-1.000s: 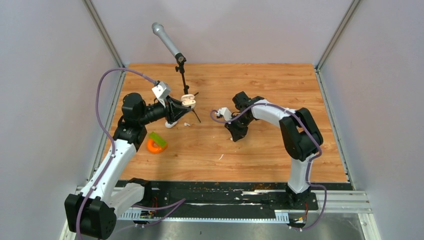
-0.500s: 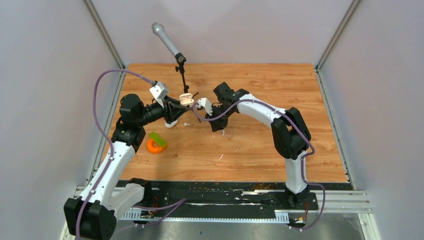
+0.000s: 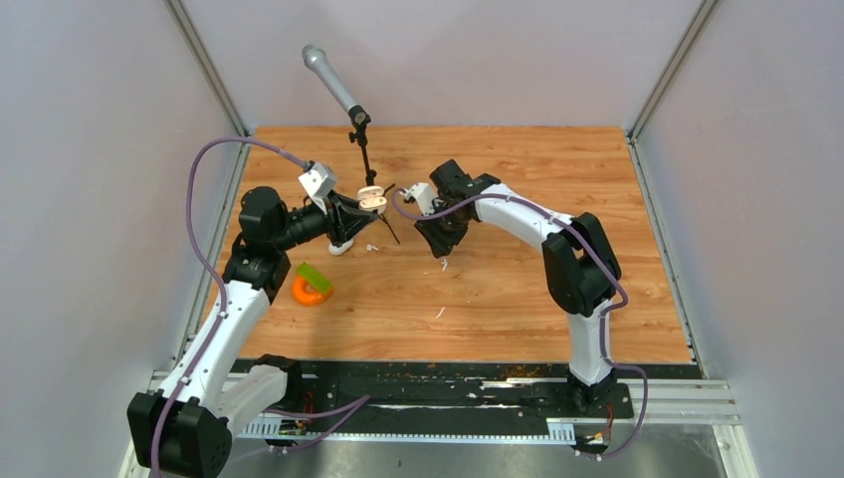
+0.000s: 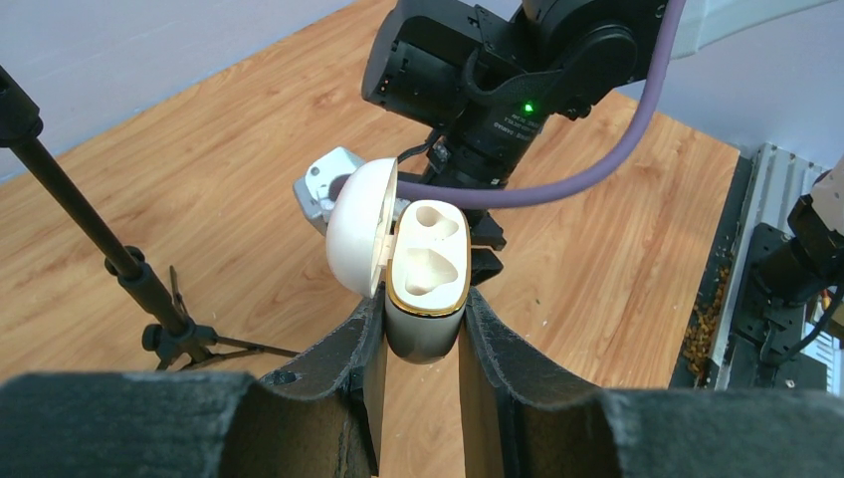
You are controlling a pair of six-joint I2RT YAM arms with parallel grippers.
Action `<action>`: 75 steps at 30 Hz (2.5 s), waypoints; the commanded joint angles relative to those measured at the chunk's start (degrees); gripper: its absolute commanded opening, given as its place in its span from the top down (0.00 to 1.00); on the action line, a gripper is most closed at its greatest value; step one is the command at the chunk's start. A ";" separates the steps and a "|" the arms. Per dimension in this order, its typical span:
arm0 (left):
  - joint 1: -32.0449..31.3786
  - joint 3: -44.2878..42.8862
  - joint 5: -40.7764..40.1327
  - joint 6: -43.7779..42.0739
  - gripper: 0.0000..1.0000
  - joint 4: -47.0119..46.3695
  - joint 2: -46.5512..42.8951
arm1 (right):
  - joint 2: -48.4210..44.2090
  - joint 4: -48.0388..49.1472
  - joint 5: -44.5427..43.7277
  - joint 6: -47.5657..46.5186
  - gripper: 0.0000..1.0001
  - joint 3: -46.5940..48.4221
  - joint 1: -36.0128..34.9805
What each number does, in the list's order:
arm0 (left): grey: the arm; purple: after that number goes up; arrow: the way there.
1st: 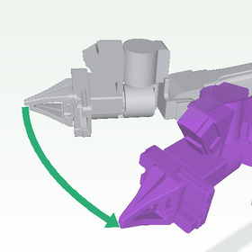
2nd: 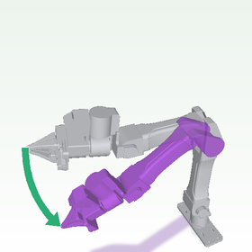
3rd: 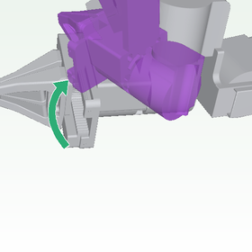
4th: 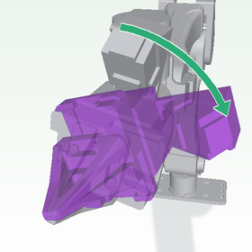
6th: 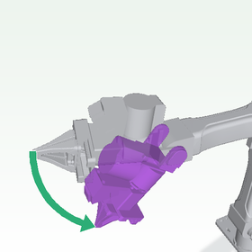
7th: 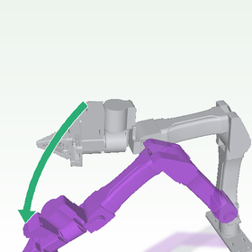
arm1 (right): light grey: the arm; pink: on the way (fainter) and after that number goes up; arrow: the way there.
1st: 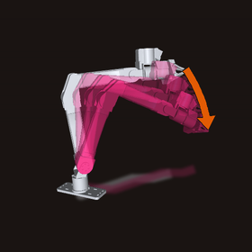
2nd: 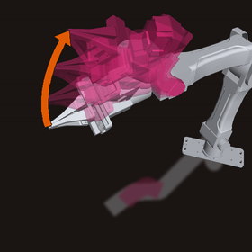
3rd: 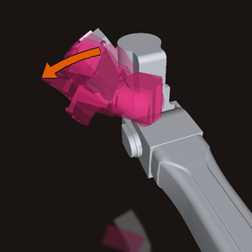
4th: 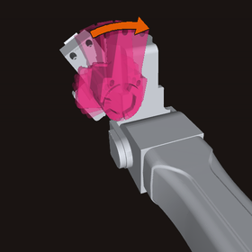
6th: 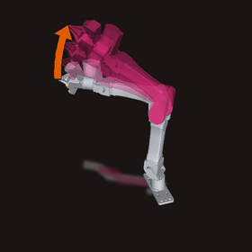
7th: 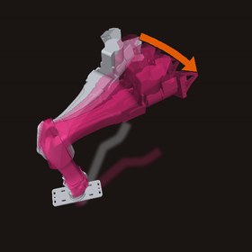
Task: Insert the wireless bluetooth earbuds into the charging case
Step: Pick up the earbud from the center of the board.
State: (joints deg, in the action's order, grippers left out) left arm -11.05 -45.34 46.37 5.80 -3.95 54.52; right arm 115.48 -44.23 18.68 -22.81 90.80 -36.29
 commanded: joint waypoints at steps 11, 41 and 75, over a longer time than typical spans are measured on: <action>0.63 0.33 -0.19 -1.06 0.94 -0.34 -1.43 | 6.48 -9.48 -10.52 17.53 0.67 9.19 -1.53; 0.94 1.10 -0.28 -1.06 0.94 -0.54 -2.07 | 11.22 -8.74 -13.41 19.83 0.82 8.10 -2.85; -0.17 -2.57 7.53 6.35 0.93 -13.59 6.91 | -46.08 46.95 6.12 -6.58 1.00 -22.58 -2.64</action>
State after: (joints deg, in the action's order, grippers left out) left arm -10.44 -45.60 49.84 9.74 -12.05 61.65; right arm 66.85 -19.20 19.22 -23.11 67.55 -36.95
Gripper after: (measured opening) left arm 0.346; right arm 0.210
